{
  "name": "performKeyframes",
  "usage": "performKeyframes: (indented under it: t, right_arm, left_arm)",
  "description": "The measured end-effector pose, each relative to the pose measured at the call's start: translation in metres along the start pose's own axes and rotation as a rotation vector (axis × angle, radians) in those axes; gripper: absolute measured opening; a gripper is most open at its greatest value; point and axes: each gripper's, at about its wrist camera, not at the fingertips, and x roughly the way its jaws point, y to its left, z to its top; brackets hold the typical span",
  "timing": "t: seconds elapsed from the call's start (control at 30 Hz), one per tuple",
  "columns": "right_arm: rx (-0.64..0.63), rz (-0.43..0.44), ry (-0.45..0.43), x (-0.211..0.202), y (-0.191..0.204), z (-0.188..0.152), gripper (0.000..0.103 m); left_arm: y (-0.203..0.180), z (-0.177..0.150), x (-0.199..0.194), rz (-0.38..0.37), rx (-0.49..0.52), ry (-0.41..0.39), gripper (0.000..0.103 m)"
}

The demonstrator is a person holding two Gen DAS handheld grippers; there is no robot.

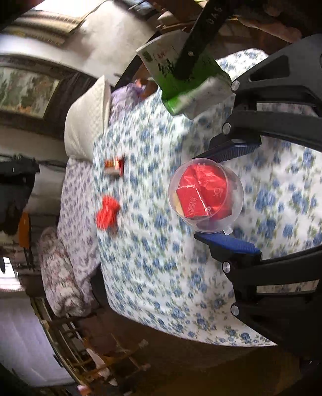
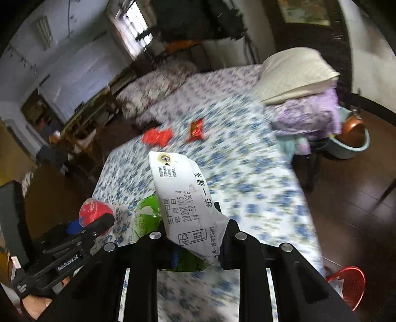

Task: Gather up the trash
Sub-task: 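Carry the clear cup and drink carton down over the red basket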

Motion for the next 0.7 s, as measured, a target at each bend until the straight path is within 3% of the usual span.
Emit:
performKeyframes:
  t: [0.17,0.43,0.7]
  right_arm:
    - [0.077,-0.058,-0.05,-0.054,-0.063,-0.019,0.023]
    - [0.191,-0.179,-0.077,-0.111,-0.153,-0.065,0.023]
    - [0.347,-0.314,0.015,-0.125,-0.251,-0.134,0.023]
  left_arm:
    - [-0.059,0.003,-0.008,-0.093,0.102,-0.006,0.054]
    - [-0.19,-0.02,-0.003,-0.254,0.318,0.062,0.054]
    - [-0.306,-0.067,0.008,-0.362,0.497,0.157,0.054]
